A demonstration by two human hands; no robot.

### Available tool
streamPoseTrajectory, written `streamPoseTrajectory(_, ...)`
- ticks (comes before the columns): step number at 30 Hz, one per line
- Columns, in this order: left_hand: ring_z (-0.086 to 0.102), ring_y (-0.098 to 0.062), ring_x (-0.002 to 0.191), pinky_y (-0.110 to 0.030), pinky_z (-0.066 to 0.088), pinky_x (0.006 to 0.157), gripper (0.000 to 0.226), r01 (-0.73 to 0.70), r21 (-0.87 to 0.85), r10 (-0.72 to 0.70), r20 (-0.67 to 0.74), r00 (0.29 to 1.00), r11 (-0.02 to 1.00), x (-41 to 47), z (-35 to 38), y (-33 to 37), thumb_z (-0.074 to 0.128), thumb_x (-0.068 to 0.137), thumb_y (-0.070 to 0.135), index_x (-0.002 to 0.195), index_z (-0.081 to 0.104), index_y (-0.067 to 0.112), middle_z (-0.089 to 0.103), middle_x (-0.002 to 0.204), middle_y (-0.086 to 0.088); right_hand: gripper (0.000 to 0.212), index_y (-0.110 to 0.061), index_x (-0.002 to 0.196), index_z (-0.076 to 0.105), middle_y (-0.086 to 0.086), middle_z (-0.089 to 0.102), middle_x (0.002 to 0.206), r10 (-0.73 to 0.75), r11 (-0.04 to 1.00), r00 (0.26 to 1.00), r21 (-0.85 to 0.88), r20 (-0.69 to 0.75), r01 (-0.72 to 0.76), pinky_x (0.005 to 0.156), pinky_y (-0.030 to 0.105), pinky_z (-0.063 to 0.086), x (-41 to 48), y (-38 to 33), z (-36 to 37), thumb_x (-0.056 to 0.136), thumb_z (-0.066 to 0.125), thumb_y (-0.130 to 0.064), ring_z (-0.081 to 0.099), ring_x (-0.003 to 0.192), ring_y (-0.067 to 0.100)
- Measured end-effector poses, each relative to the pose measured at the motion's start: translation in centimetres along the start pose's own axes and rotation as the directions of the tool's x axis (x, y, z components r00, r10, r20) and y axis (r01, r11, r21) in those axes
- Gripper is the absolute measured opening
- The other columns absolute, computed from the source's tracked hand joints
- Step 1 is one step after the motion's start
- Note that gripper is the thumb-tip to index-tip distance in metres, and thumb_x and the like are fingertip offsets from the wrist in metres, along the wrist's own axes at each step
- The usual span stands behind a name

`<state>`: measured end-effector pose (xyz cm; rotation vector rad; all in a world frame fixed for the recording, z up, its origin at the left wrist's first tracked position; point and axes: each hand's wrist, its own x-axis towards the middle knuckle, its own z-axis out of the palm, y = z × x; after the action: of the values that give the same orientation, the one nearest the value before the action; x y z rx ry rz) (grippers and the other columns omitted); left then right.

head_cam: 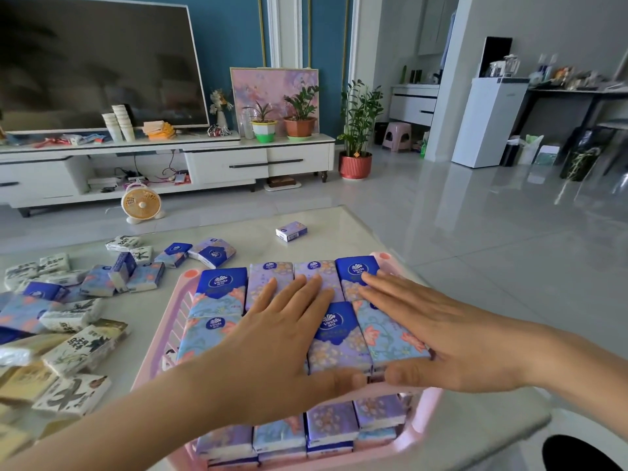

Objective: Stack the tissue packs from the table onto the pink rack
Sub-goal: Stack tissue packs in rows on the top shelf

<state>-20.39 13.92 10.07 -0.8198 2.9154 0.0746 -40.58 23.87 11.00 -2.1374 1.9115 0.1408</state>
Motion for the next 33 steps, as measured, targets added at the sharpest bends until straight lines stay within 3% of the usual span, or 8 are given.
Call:
streamPoseTrajectory(4, -0.031, 0.004, 0.132, -0.027, -0.021, 0.111, 0.101, -0.042, -0.072, 0.039, -0.048, 0.998, 0.997, -0.1, -0.1, 0.0, 0.010, 0.064, 0.084, 0.145, -0.019, 0.031, -0.029, 0.145, 0.021, 0.093, -0.044, 0.140, -0.021, -0.031, -0.035, 0.141, -0.019, 0.999, 1.000, 0.044, -0.016, 0.020, 0.099, 0.003, -0.021, 0.2, -0.1, -0.2, 0.067, 0.025, -0.082, -0.038, 0.122, -0.017)
streamPoseTrajectory(7, -0.027, 0.018, 0.122, -0.017, -0.013, 0.106, 0.090, -0.079, -0.348, 0.026, -0.154, 0.988, 0.934, -0.7, -1.5, -0.4, 0.011, 0.067, 0.083, 0.144, -0.008, 0.042, -0.019, 0.142, 0.031, 0.096, -0.055, 0.137, -0.011, -0.042, -0.023, 0.140, -0.038, 0.979, 0.996, 0.198, -0.083, 0.054, 0.097, -0.003, -0.013, 0.3, -0.5, -1.1, 0.054, 0.017, -0.094, -0.027, 0.125, -0.022)
streamPoseTrajectory(11, 0.009, 0.015, 0.132, -0.017, 0.009, 0.108, 0.085, -0.144, -0.458, -0.086, -0.444, 0.892, 0.877, -1.8, -3.1, -3.9, 0.009, 0.066, 0.080, 0.141, 0.023, 0.045, 0.015, 0.144, 0.031, 0.081, -0.067, 0.130, 0.009, -0.049, 0.007, 0.138, -0.029, 0.930, 0.979, 0.353, -0.203, 0.101, 0.104, 0.002, 0.014, 1.3, -1.5, -3.3, 0.055, 0.023, -0.096, 0.007, 0.128, -0.026)
streamPoseTrajectory(16, 0.054, 0.009, 0.099, -0.013, 0.041, 0.081, 0.065, -0.117, -0.626, -0.333, -0.553, 0.764, 0.771, -4.0, -3.2, -10.2, 0.028, 0.078, 0.071, 0.118, 0.057, 0.029, 0.057, 0.115, 0.019, 0.088, -0.050, 0.137, 0.026, -0.037, 0.036, 0.133, -0.096, 0.936, 0.944, 0.294, -0.317, 0.194, 0.089, -0.008, 0.023, 5.7, -4.4, -6.4, 0.060, 0.018, -0.092, 0.028, 0.120, -0.025)
streamPoseTrajectory(21, 0.059, -0.003, 0.093, -0.020, 0.043, 0.081, 0.015, -0.012, -0.727, -0.491, -0.476, 0.730, 0.687, -4.6, -0.9, -16.3, 0.048, 0.093, 0.034, 0.096, 0.062, 0.030, 0.063, 0.098, 0.018, 0.070, -0.034, 0.134, 0.039, -0.014, 0.052, 0.123, -0.050, 0.939, 0.940, 0.306, -0.337, 0.159, 0.077, -0.005, 0.033, 12.9, -7.7, -8.6, 0.076, 0.021, -0.067, 0.053, 0.101, -0.005)
streamPoseTrajectory(25, 0.059, -0.006, 0.100, -0.023, 0.043, 0.089, 0.014, 0.083, -0.713, -0.473, -0.369, 0.800, 0.696, -2.6, 2.2, -20.1, 0.052, 0.092, 0.021, 0.099, 0.062, 0.028, 0.063, 0.102, 0.014, 0.076, -0.028, 0.131, 0.044, -0.004, 0.052, 0.133, 0.025, 0.980, 0.973, 0.200, -0.228, 0.022, 0.095, 0.023, 0.039, 19.8, -7.6, -8.5, 0.071, 0.022, -0.069, 0.050, 0.114, 0.011)
streamPoseTrajectory(30, 0.042, -0.010, 0.124, -0.020, 0.032, 0.102, 0.048, 0.202, -0.495, -0.269, -0.068, 0.961, 0.845, 0.7, 6.3, -21.6, 0.058, 0.087, 0.040, 0.132, 0.045, 0.027, 0.047, 0.134, 0.008, 0.056, -0.021, 0.130, 0.045, 0.001, 0.056, 0.121, 0.124, 0.984, 0.989, -0.137, 0.084, -0.112, 0.088, 0.025, 0.038, 27.0, -5.3, -6.4, 0.089, 0.039, -0.059, 0.050, 0.101, 0.015)
streamPoseTrajectory(33, 0.026, -0.015, 0.135, -0.032, 0.022, 0.113, 0.079, 0.163, -0.408, -0.117, 0.136, 0.984, 0.898, 2.2, 9.1, -21.4, 0.066, 0.078, 0.051, 0.143, 0.029, 0.027, 0.032, 0.146, 0.003, 0.058, -0.021, 0.134, 0.042, 0.000, 0.055, 0.125, 0.195, 0.956, 0.932, -0.272, 0.304, -0.112, 0.083, 0.023, 0.038, 30.0, -4.7, -4.8, 0.087, 0.050, -0.055, 0.051, 0.103, 0.016)
